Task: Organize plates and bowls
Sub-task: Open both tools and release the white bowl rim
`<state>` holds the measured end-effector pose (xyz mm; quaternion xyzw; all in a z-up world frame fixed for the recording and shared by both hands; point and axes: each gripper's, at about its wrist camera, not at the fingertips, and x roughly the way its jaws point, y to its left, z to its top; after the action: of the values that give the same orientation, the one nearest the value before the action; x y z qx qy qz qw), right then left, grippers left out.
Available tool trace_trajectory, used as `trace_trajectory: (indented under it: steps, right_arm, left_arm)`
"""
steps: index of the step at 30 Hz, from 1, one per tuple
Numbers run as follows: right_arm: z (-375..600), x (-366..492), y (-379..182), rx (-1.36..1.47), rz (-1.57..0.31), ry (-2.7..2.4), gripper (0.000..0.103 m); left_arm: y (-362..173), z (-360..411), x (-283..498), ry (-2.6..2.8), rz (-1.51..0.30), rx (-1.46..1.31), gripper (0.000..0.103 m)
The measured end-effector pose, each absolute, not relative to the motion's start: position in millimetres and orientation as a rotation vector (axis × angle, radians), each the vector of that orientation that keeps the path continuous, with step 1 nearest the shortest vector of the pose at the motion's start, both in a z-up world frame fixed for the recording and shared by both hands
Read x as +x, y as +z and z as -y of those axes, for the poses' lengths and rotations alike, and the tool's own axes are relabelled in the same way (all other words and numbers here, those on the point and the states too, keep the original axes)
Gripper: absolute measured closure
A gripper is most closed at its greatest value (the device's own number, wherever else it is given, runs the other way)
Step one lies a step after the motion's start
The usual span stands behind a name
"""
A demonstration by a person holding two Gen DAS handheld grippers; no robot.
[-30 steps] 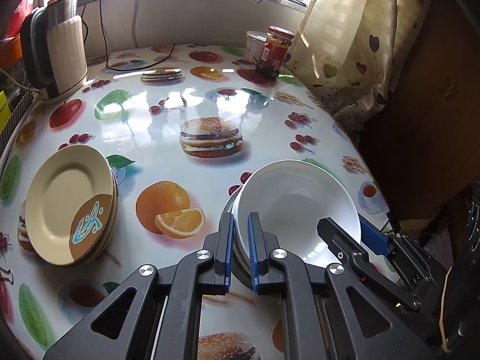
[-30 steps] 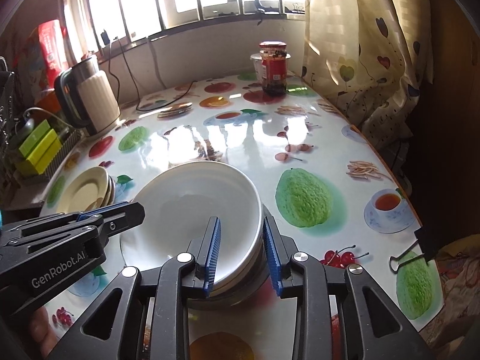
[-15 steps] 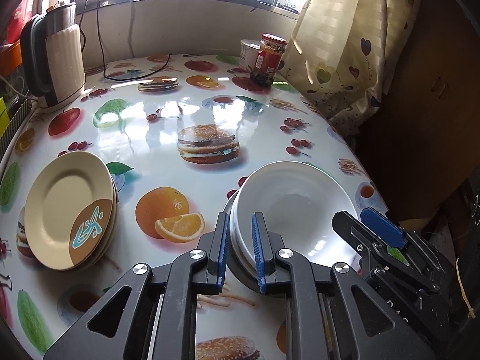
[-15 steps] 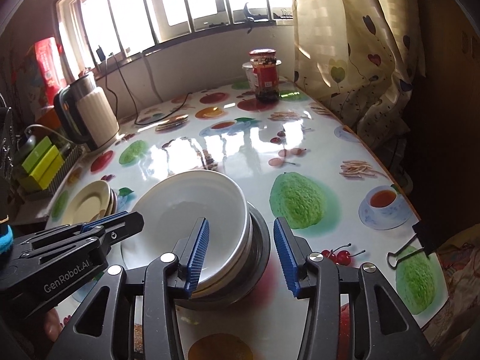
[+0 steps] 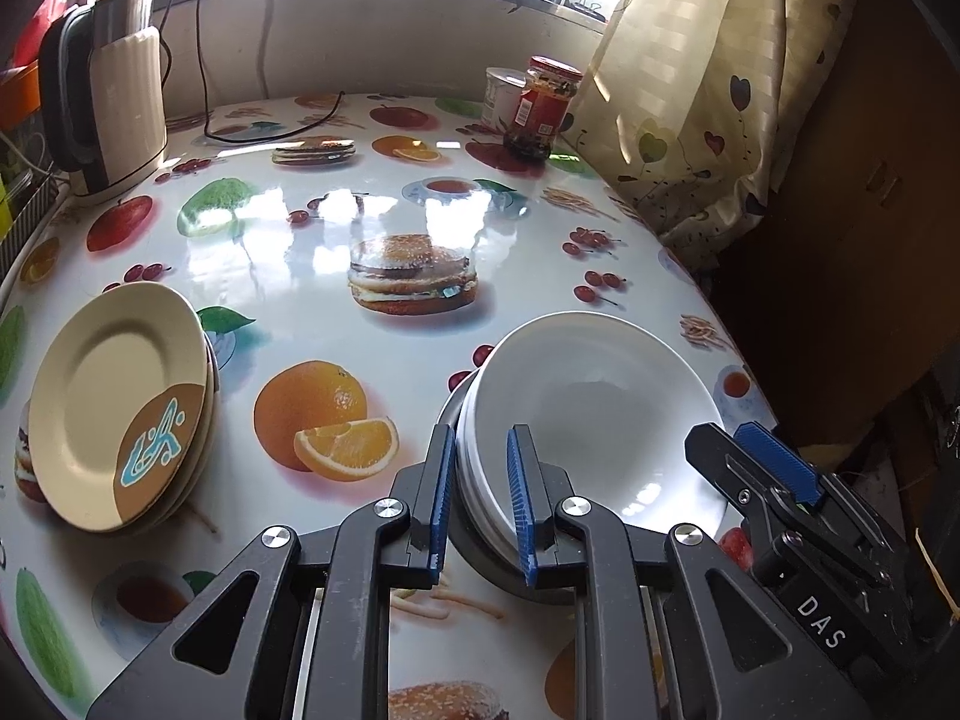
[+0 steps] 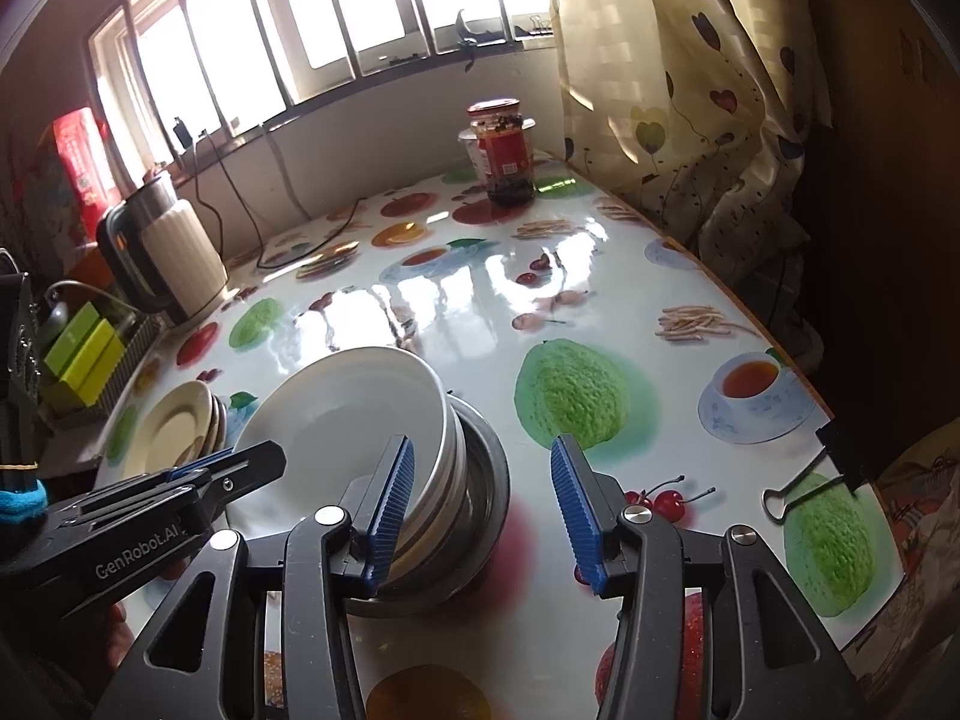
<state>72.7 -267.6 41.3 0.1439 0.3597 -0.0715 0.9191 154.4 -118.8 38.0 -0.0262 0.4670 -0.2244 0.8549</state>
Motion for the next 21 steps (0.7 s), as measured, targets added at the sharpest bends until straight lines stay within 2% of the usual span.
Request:
trace_trajectory:
  steps: [21]
  right_arm:
    - [273.3, 69.4, 38.8, 0.34, -0.719, -0.142, 0.052]
  left_arm:
    - [30.6, 126.1, 165.0, -0.476, -0.996, -0.042, 0.084]
